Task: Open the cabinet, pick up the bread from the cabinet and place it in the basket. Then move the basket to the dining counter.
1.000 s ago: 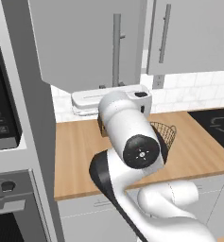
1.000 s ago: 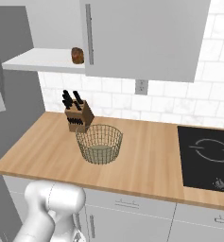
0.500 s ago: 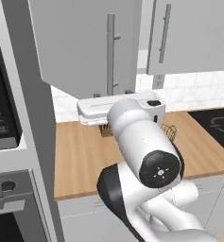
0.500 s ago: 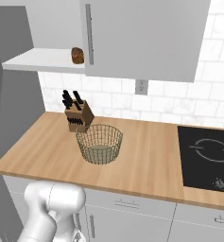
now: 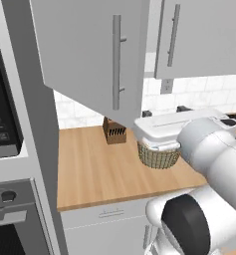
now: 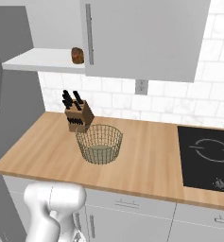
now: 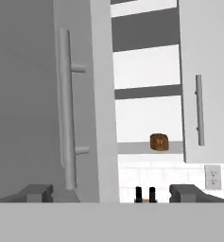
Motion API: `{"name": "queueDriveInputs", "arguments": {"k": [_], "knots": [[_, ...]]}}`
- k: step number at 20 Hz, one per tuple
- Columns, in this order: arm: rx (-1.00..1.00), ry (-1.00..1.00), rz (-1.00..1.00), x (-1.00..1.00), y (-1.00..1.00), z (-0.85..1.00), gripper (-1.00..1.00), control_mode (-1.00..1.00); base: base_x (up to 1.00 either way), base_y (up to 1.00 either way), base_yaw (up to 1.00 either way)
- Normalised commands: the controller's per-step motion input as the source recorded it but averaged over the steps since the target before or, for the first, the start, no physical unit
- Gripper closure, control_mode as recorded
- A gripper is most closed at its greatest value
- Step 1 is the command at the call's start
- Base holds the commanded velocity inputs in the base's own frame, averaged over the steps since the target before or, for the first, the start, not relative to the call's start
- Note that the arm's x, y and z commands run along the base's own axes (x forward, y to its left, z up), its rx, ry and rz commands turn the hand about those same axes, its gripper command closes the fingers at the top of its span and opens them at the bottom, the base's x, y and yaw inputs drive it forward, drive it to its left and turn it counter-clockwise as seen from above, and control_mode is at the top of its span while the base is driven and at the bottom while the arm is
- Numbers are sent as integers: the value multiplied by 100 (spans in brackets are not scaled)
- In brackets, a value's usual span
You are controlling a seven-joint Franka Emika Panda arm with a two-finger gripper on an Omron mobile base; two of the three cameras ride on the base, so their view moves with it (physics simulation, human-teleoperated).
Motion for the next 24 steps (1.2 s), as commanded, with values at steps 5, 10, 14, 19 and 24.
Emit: {"name": "queueDriveInputs", "arguments": {"k": [5,10,14,19,24], "knots": [[11,7,35,50,-70,0,-100,-100,0,0,0],[6,1,32,59,-46,-1,-100,-100,0,0,0],[-2,0,14,64,17,-16,-100,-100,0,0,0],[-2,1,6,62,60,-15,-100,-100,0,0,0],[0,7,30,61,18,-8,-100,-100,0,0,0]]}}
